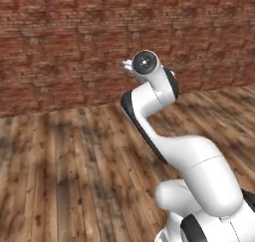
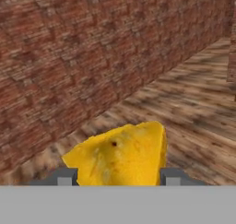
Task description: Take the cheese, chicken drumstick, and bell pepper from the fridge and place them on the plate on the dining counter to create an appetizer plate.
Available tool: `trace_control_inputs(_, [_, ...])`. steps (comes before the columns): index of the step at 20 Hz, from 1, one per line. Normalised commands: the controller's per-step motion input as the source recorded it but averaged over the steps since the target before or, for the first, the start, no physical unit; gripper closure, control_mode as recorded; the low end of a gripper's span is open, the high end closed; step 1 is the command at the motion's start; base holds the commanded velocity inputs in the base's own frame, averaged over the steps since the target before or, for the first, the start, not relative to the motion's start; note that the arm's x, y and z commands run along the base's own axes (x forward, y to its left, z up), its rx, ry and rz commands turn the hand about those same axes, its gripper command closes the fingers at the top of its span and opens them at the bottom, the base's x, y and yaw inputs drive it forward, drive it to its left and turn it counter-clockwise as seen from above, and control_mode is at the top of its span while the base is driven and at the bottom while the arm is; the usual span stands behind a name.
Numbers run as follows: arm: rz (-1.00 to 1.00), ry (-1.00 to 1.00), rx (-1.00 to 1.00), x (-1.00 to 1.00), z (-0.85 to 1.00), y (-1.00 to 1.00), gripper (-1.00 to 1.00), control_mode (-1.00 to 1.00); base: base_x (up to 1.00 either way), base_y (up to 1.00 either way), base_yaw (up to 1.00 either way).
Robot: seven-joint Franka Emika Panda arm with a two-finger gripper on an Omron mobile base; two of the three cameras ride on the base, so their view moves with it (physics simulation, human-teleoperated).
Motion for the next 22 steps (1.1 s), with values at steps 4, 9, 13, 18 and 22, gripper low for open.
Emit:
trace_control_inputs(4, [0.00,0.00,0.00,0.00,0.00,0.00,1.00,1.00,0.19,0.00,-0.64])
trace_control_inputs(9, [0.00,0.00,0.00,0.00,0.00,0.00,1.00,1.00,0.14,0.00,-0.66])
trace_control_inputs(13, [0.00,0.00,0.00,0.00,0.00,0.00,1.00,1.00,0.18,0.00,-0.66])
trace_control_inputs(18, [0.00,0.00,0.00,0.00,0.00,0.00,1.00,1.00,0.36,0.05,-0.61])
trace_control_inputs(22, [0.00,0.00,0.00,0.00,0.00,0.00,1.00,1.00,0.53,0.24,-0.57])
